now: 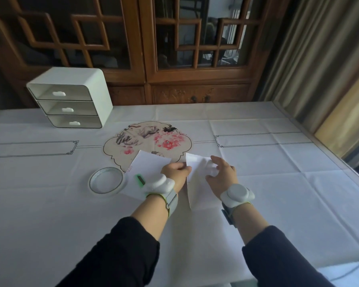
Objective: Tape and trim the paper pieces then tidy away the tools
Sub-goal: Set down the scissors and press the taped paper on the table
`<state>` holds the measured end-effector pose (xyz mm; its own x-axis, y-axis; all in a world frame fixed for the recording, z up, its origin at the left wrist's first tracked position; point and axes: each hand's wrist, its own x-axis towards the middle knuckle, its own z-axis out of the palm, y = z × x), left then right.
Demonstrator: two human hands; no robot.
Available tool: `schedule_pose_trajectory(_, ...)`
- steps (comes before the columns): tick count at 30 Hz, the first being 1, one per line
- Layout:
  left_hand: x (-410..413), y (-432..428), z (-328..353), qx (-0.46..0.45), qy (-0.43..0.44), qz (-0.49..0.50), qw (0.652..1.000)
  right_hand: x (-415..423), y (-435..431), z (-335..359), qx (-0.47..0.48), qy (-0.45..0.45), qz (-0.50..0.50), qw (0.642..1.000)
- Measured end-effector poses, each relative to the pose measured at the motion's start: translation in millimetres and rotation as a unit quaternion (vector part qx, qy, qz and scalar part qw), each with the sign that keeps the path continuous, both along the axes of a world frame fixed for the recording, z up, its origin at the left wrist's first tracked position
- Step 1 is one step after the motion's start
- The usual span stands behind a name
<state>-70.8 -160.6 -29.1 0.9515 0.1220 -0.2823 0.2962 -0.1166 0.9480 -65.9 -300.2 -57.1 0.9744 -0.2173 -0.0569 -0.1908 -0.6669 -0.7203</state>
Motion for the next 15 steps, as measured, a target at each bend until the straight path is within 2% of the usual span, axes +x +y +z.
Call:
schedule_pose_trajectory(3, 3, 1, -3, 0.055, -0.012, -0.005, 0.998, 0, -2, 2, 0.013, -0.020, 0.000, 1.000)
schedule_pose_trajectory(6, 1, 3, -3, 0.049, -0.034, 0.004, 0.998, 2, -4, 9, 0.090, -0.052, -0.046, 0.994)
schedule_pose_trajectory(9, -2, 8, 2, 0.042, -0.041, 0.006, 0.998, 3, -4, 20, 0.160, -0.039, -0.077, 0.983)
schedule_pose_trajectory(15, -9, 19, 14, 0.055, -0.037, 0.013, 0.998, -4, 8, 32, 0.173, -0.073, -0.088, 0.978)
